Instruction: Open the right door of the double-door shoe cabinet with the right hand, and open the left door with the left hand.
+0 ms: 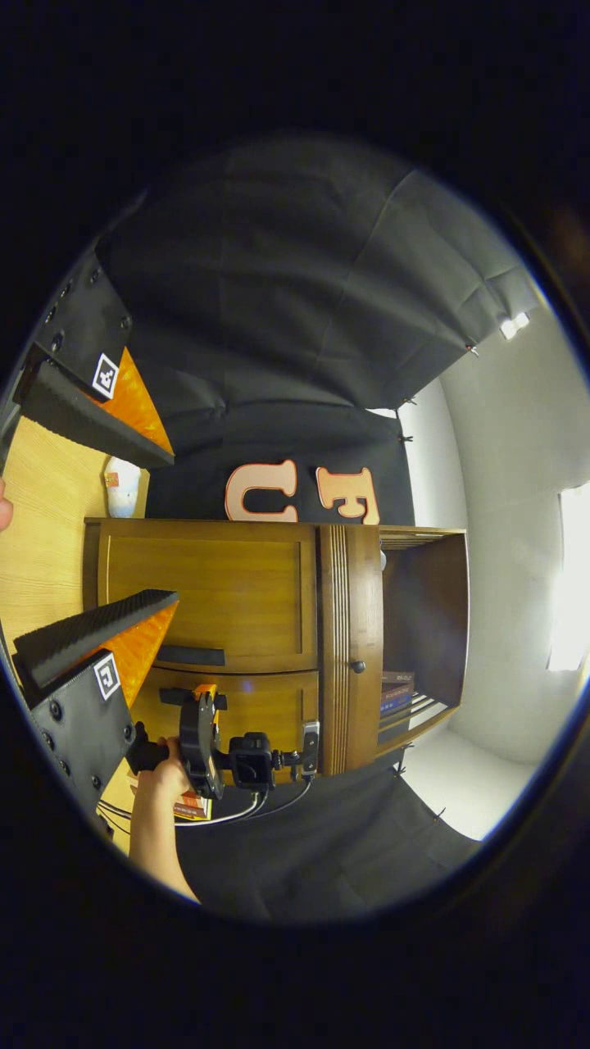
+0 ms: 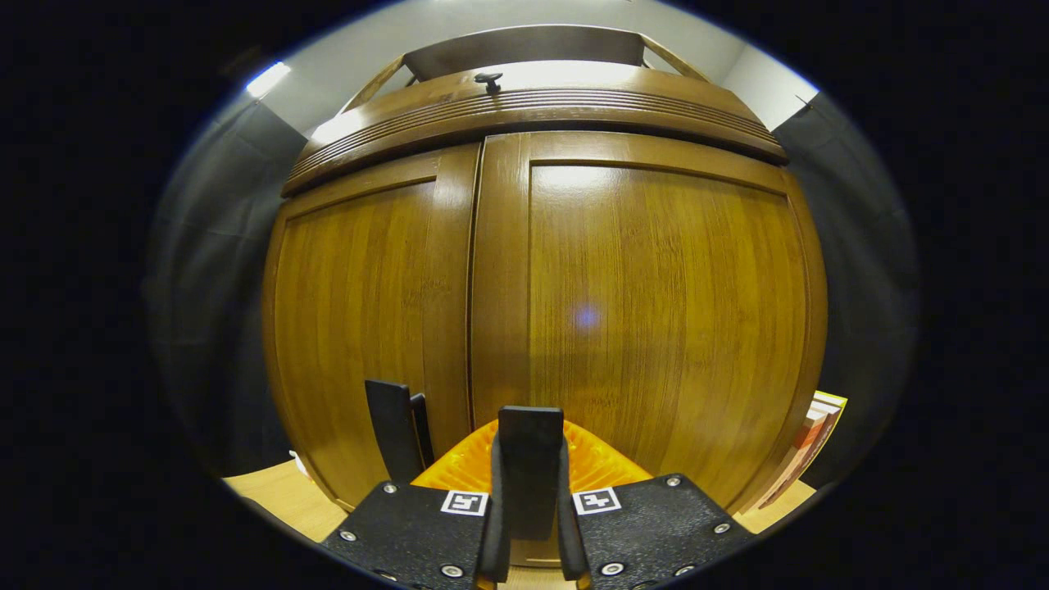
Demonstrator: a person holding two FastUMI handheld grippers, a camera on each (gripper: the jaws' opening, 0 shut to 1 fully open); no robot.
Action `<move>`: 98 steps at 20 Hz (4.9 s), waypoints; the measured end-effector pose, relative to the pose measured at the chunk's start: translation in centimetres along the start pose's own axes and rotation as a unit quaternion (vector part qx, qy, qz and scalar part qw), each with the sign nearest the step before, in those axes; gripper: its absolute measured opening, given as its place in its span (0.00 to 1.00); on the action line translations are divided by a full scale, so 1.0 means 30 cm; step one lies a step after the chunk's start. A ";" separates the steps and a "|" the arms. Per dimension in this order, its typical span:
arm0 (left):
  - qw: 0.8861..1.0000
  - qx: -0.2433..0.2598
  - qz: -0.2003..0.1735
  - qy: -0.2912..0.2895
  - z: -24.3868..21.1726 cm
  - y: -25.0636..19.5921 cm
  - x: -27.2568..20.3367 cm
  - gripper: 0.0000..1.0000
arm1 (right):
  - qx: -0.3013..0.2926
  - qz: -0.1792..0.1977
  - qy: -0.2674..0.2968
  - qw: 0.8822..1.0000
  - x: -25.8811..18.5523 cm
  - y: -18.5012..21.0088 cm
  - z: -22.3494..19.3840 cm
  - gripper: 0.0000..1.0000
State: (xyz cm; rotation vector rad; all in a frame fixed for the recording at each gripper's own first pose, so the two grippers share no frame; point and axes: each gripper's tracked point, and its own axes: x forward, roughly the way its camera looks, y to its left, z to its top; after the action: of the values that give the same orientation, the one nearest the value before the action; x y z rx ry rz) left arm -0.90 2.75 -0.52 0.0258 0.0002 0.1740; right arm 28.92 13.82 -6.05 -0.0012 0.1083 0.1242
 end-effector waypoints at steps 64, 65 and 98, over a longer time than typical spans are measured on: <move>0.992 -0.019 -0.126 0.018 -0.132 -0.544 0.262 0.96 | 0.023 -0.035 0.005 0.999 -1.065 -0.938 -0.008 0.49; 0.992 -0.021 -0.126 0.019 -0.138 -0.549 0.290 0.97 | 0.022 -0.043 0.005 0.999 -1.079 -0.943 -0.008 0.43; 0.986 -0.003 -0.150 0.071 -0.360 -0.732 0.881 0.42 | 0.037 -0.115 0.000 0.993 -1.199 -0.955 0.022 0.96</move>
State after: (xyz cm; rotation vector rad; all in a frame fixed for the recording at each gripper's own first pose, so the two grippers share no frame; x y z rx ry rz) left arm 28.92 -14.01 -11.82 0.0081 0.1445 -0.1253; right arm -2.95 -19.03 -1.66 0.0592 0.1122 -0.1092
